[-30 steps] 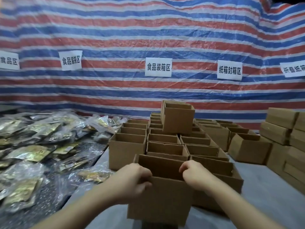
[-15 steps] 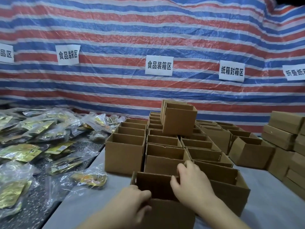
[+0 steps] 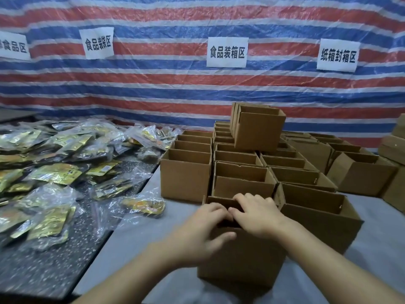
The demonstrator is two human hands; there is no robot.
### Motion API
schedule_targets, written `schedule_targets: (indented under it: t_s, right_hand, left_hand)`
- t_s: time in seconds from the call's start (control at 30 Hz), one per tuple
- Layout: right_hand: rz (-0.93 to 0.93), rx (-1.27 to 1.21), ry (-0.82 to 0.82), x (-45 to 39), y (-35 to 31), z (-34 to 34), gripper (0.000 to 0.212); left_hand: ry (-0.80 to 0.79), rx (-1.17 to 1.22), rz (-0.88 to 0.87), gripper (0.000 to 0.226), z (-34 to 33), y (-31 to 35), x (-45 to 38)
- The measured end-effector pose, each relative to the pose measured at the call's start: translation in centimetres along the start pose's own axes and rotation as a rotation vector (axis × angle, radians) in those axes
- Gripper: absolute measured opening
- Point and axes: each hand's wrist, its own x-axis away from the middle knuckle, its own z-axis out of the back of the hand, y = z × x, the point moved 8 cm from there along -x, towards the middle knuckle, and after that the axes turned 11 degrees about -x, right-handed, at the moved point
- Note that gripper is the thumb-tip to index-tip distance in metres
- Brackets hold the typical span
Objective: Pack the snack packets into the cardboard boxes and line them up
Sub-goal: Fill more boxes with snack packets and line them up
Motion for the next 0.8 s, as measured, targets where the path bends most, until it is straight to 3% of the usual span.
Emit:
schedule_targets:
  t_s: [0.1, 0.17, 0.3, 0.5, 0.6, 0.67, 0.8]
  right_hand:
    - [-0.012, 0.02, -0.021, 0.3, 0.1, -0.1, 0.041]
    - [-0.017, 0.033, -0.04, 0.2, 0.2, -0.1, 0.046]
    - [-0.022, 0.028, -0.052, 0.1, 0.0, 0.0, 0.048]
    - [-0.065, 0.033, -0.127, 0.3, -0.5, 0.3, 0.055]
    - [-0.064, -0.008, -0.148, -0.5, -1.6, 1.4, 0.063]
    - [-0.038, -0.025, -0.086, -1.5, -2.7, 2.5, 0.064]
    - [0.0, -0.085, -0.016, -4.4, -4.4, 3.5, 0.052]
  left_hand:
    - [0.315, 0.143, 0.086, 0.026, 2.7, -3.4, 0.3]
    - [0.412, 0.137, 0.288, 0.016, 3.6, -8.3, 0.3]
    - [0.319, -0.033, 0.605, 0.021, 3.9, -19.2, 0.0]
    - [0.13, -0.342, 0.732, 0.017, 4.5, -27.7, 0.1]
    - [-0.057, -0.417, 0.743, 0.018, 3.1, -30.8, 0.4]
    - [-0.153, -0.487, 0.74, 0.032, 2.2, -32.8, 0.4]
    - [-0.174, -0.627, 0.83, 0.064, 2.9, -37.0, -0.3]
